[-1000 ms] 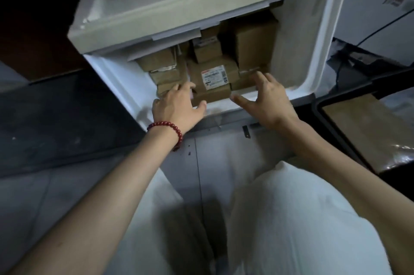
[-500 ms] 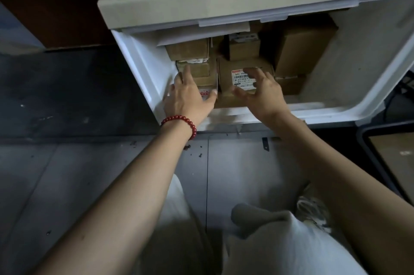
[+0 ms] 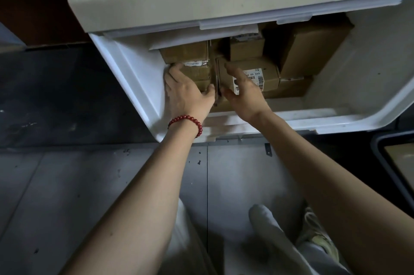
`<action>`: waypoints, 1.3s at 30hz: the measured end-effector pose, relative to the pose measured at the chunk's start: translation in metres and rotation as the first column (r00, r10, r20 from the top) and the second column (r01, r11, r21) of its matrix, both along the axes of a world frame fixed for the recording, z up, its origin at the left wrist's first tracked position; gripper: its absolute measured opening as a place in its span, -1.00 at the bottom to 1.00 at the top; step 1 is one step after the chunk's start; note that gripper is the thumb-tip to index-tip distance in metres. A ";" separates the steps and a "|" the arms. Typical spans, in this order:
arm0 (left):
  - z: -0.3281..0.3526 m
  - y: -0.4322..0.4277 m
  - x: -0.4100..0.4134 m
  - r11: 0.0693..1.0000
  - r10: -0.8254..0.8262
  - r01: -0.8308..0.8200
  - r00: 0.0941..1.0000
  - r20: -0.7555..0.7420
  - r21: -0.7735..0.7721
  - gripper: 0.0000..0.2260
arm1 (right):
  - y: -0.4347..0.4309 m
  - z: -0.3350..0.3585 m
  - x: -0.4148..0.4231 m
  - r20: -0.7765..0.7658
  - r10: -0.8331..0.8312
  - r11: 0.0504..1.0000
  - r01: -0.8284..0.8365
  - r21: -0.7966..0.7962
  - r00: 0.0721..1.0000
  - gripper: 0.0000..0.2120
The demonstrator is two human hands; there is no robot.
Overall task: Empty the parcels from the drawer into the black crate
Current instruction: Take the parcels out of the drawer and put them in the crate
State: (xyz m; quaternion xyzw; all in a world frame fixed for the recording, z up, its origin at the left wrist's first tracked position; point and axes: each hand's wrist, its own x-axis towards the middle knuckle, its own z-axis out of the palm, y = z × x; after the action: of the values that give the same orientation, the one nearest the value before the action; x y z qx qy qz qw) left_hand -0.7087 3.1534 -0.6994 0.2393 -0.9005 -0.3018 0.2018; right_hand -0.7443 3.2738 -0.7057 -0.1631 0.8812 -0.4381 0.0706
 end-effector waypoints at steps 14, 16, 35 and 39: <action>-0.001 0.006 -0.004 0.994 -0.043 0.048 0.998 -0.051 0.095 -0.53 | -0.010 0.002 -0.017 0.114 -0.030 0.982 0.051 -0.184 0.993 -0.52; -0.001 0.007 -0.003 0.991 -0.107 0.111 0.992 -0.068 0.068 -0.56 | -0.011 0.000 -0.018 0.152 -0.041 0.972 0.075 -0.225 0.988 -0.55; 0.003 0.004 -0.009 0.990 -0.089 0.102 0.987 -0.130 0.093 -0.65 | -0.021 -0.004 -0.026 0.478 -0.085 0.749 0.373 -0.548 0.874 -0.70; 0.002 0.007 -0.007 0.972 -0.168 0.182 0.980 -0.105 0.150 -0.56 | 0.003 0.000 -0.008 0.509 -0.007 0.673 0.381 -0.634 0.861 -0.68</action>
State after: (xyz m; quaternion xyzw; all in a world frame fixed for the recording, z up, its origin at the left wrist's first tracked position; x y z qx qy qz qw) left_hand -0.7157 3.1599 -0.6970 0.1602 -0.8810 -0.3999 0.1957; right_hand -0.7522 3.2767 -0.7055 0.0305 0.6083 -0.7763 0.1622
